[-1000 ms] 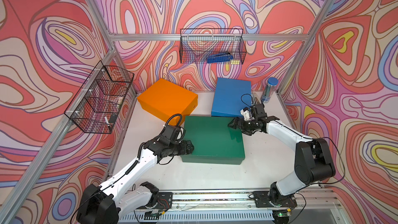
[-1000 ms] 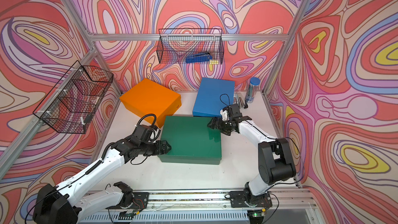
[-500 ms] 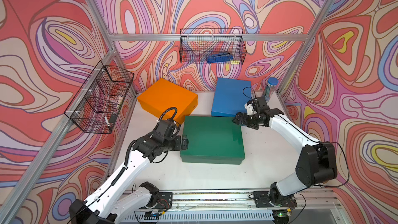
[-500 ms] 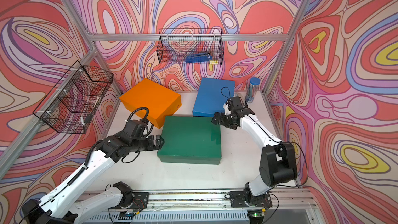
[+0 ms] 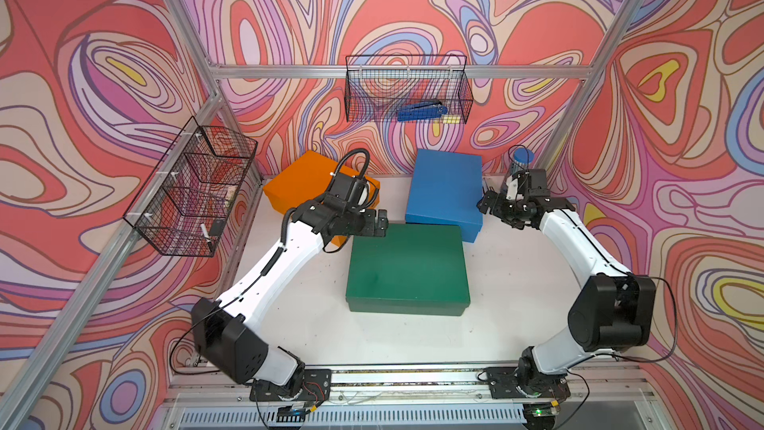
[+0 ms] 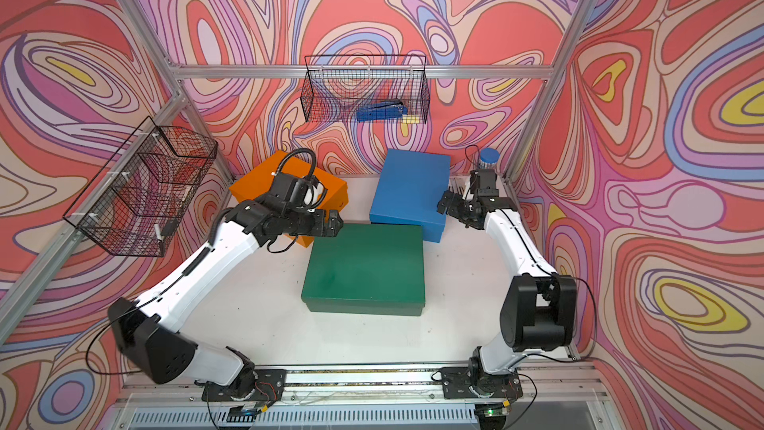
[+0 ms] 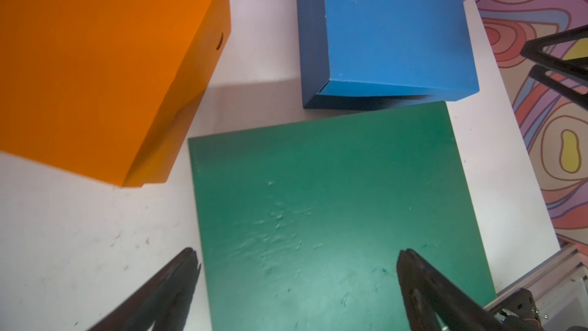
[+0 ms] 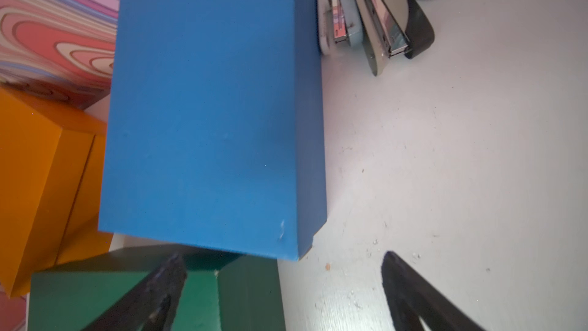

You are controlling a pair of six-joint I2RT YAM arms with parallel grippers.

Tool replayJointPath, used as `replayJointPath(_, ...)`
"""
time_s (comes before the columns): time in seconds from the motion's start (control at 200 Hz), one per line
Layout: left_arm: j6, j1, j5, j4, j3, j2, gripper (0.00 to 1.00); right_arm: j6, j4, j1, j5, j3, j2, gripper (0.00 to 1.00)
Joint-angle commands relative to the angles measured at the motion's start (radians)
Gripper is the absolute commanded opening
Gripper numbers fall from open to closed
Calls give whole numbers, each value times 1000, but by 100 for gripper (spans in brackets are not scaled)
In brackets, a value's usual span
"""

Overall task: Stack the shoeboxes
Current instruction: Pick up the shoebox from the center of the board.

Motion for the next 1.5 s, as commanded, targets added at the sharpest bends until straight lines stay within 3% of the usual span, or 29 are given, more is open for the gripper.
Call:
replayJointPath(0.0, -20, -3, 66, 92, 89, 106, 100, 51, 112, -3, -73, 43, 72, 98)
replayJointPath(0.351, -123, 6, 143, 151, 373, 446, 100, 51, 261, -27, -128, 100, 272, 98)
replayJointPath(0.806, -202, 28, 178, 179, 581, 714, 100, 118, 385, -34, -238, 131, 414, 98)
replayJointPath(1.097, -252, 26, 210, 139, 718, 843, 100, 175, 395, -32, -255, 145, 469, 98)
replayJointPath(1.272, -265, 7, 277, 38, 899, 957, 100, 200, 383, -31, -280, 177, 489, 98)
replayJointPath(1.492, -332, -11, 353, 146, 902, 957, 100, 261, 422, -29, -359, 173, 480, 95)
